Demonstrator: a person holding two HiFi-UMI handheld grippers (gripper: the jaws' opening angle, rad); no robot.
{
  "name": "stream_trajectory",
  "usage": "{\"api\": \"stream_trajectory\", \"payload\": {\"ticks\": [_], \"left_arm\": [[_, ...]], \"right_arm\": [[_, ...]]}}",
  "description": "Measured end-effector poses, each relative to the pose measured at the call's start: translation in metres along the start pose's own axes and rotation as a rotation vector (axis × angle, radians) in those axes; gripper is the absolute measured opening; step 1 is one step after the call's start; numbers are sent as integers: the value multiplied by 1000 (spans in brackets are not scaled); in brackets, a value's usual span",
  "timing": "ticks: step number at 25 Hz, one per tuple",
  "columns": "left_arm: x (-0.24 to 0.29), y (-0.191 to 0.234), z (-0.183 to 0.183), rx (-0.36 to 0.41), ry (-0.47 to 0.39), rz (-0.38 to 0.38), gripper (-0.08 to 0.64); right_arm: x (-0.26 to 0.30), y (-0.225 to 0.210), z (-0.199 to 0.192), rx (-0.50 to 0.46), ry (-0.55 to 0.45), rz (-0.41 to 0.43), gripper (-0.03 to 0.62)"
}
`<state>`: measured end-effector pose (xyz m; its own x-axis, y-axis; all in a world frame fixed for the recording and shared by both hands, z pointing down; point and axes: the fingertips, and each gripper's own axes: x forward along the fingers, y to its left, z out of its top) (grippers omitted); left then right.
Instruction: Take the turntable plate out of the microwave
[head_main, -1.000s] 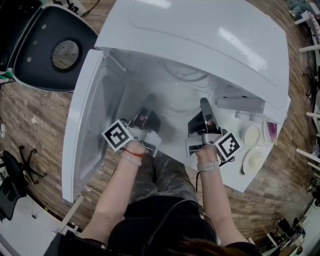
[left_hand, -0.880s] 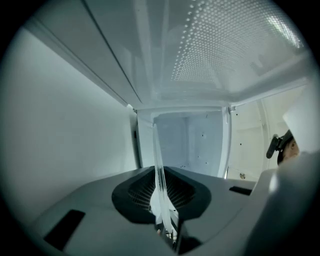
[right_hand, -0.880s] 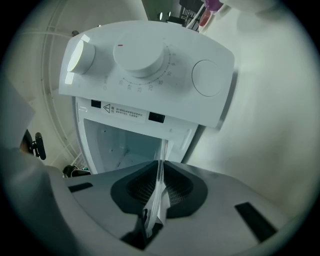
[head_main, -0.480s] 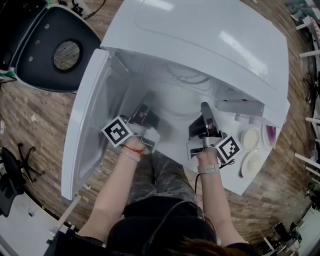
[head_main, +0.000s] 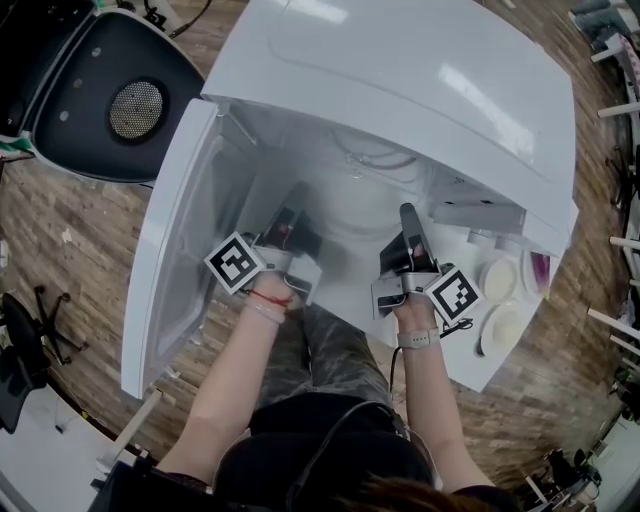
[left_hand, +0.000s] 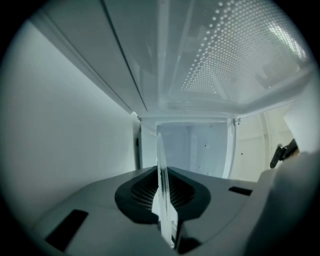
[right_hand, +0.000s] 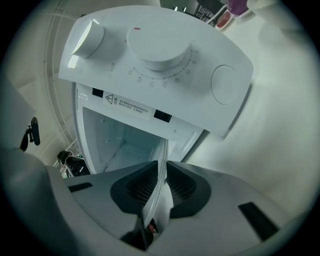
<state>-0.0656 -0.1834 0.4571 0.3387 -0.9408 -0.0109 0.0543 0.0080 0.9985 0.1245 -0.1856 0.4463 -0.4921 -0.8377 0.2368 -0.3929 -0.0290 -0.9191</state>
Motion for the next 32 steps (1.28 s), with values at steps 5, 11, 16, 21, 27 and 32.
{"api": "stream_trajectory", "payload": {"ticks": [5,11,16,21,27,32], "left_arm": [[-2,-1,-1,8,-8,-11,32],[-6,-4,-6,14,-22,-12,32],[-17,-5,-9,17,-34,-14,32],[-29,-4,-13,17,-44,-12,32],[-42,-5,-17,33,-39,-7,32],[-49,-5,-22,88,-9,10,34]], "right_arm": [[2,-3,-3,23,9,-21,57],[-1,-2,2,35,-34,7,55],[-9,-1,-4,18,-31,33,55],[-17,-1,-9,-8,-24,42,57],[-28,2,-17,-54,-18,36,61],[-38,0,-23,-58,-29,22,64]]}}
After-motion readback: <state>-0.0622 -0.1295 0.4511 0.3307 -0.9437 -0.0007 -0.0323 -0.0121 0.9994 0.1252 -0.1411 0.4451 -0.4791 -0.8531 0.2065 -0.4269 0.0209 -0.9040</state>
